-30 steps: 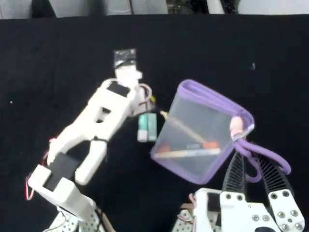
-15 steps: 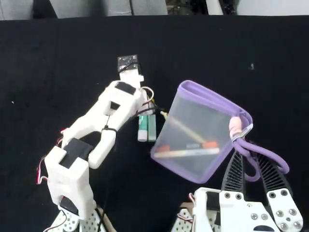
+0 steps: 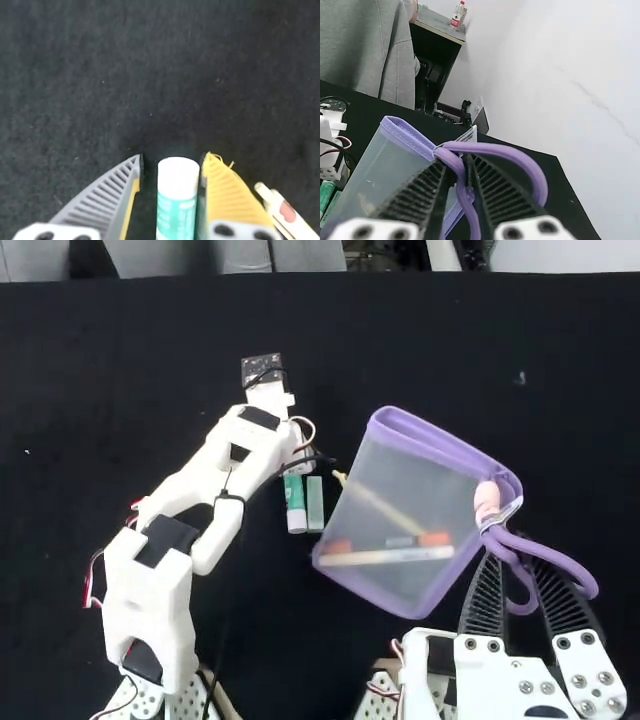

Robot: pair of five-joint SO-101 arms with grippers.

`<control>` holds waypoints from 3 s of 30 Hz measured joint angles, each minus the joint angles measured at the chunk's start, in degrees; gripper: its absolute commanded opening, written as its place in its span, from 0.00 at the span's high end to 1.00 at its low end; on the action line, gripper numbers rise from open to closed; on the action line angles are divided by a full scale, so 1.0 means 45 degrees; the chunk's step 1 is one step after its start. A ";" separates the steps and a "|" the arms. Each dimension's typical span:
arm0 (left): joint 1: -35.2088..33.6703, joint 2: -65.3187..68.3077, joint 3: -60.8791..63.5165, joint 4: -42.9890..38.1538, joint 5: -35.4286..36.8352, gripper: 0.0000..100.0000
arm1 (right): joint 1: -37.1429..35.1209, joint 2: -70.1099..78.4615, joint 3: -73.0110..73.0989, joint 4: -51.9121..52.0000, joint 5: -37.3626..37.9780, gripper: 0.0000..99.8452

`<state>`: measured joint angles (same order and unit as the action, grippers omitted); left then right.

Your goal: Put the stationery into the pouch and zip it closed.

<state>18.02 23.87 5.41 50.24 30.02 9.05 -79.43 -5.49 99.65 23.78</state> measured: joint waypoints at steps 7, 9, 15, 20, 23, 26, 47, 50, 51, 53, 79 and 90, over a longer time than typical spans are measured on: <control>0.0000 0.0274 -0.0254 0.0020 0.0000 0.94 | 0.0000 0.0000 0.0000 0.0000 0.0000 0.99; 0.0000 0.0293 -0.0293 0.0000 0.0039 0.97 | 0.0000 0.0000 0.0000 0.0000 0.0000 0.99; 0.0020 0.0313 -0.0449 -0.0020 0.0059 0.97 | 0.0000 0.0000 0.0000 0.0000 0.0000 0.99; 0.0020 0.0313 -0.0449 -0.0020 0.0059 0.97 | 0.0000 0.0000 0.0000 0.0000 0.0000 0.99; -0.0020 -0.0274 -0.0488 0.0313 0.0039 0.97 | 0.0000 0.0000 0.0000 0.0000 0.0000 0.99; -0.0371 -0.1582 -0.0469 0.0742 0.0000 0.97 | 0.0000 0.0000 0.0000 0.0000 0.0000 0.99; 0.2540 -1.5492 0.4513 -0.7092 -0.2051 0.97 | 0.0000 0.0000 0.0000 0.0000 0.0000 0.99; 0.3731 -1.5707 0.5646 -0.8635 -0.3263 0.97 | 0.0000 0.0000 0.0000 0.0000 0.0000 0.99; 0.3985 -1.5707 0.5998 -0.9143 -0.3497 0.97 | 0.0000 0.0000 0.0000 0.0000 0.0000 0.99; 0.4278 -1.5707 0.6545 -1.0042 -0.3673 0.97 | 0.0000 -0.0078 0.0000 0.0000 0.0000 0.99; 0.4689 -1.4632 0.5236 -1.0608 -0.3731 0.97 | -0.0020 -0.0996 0.0000 0.0000 0.0469 0.99; 0.4611 -1.4906 0.6799 -1.0784 -0.3810 0.97 | -0.0020 -0.1035 0.0000 0.0000 0.0703 0.99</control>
<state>38.77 -43.21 36.00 1.71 12.88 8.97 -84.09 -5.49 99.65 26.95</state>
